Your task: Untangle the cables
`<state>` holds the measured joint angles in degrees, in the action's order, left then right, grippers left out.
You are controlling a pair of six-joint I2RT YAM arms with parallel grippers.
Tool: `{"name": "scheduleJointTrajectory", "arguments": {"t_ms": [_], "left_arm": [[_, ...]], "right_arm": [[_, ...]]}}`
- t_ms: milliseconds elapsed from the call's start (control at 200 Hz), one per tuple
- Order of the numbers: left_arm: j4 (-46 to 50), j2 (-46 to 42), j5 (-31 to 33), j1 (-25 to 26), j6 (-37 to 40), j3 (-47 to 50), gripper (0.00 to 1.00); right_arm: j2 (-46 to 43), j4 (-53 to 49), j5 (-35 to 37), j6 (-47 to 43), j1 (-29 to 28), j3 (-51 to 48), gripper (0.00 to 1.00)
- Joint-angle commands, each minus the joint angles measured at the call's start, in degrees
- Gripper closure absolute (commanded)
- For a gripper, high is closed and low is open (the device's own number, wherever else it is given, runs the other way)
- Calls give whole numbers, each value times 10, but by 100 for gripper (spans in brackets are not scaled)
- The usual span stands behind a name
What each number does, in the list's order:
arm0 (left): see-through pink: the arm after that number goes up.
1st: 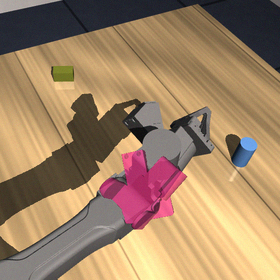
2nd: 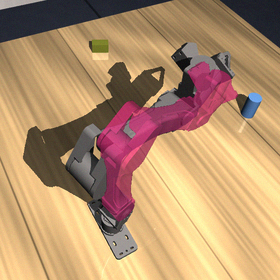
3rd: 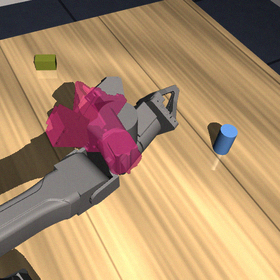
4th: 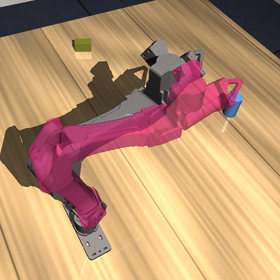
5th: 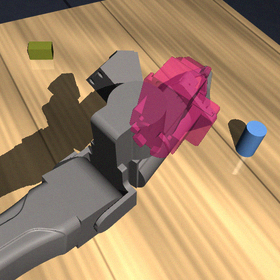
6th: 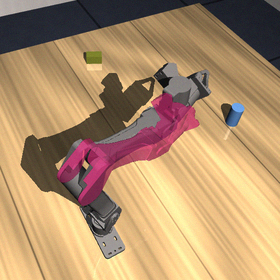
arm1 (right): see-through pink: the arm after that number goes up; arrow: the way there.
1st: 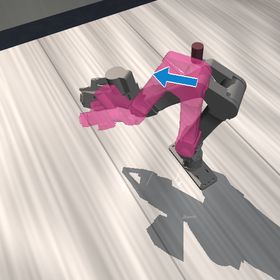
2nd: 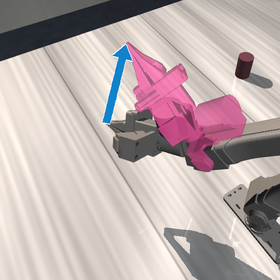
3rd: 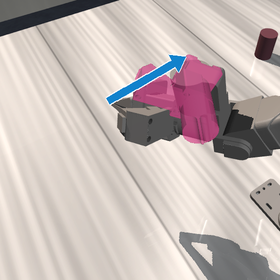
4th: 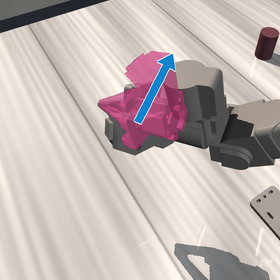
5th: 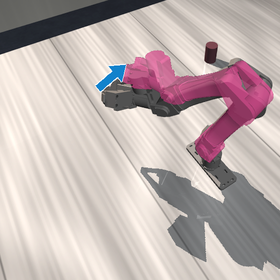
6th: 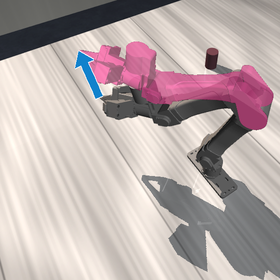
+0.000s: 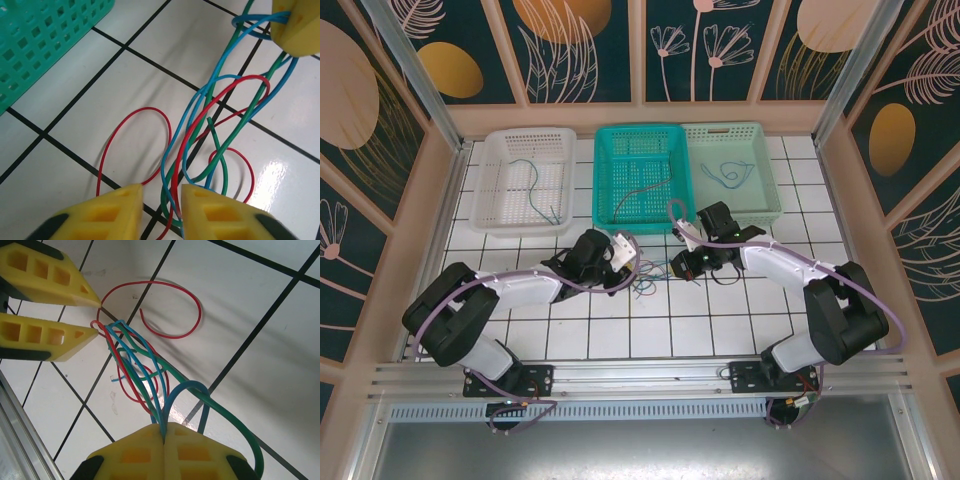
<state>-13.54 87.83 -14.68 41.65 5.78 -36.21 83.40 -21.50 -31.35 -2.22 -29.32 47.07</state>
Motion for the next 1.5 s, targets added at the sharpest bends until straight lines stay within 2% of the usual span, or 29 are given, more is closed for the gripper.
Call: {"name": "scheduleJointTrajectory", "arguments": {"t_ms": [0, 145, 450, 856, 1496], "left_arm": [[-19, 5, 0, -5, 4, -14, 84], [-29, -9, -1, -6, -1, -7, 100], [-27, -59, 21, -7, -21, 3, 100], [-11, -193, 41, -7, -41, 35, 100], [28, -307, 51, -7, -61, 6, 100]], "right_arm": [[-1, -14, -9, 2, 5, 0, 100], [5, -17, -10, 3, 5, 1, 100], [17, -23, 9, 27, 8, 1, 100], [56, -25, 19, 62, 12, -1, 100], [97, -14, 35, 72, 15, 1, 100]]}}
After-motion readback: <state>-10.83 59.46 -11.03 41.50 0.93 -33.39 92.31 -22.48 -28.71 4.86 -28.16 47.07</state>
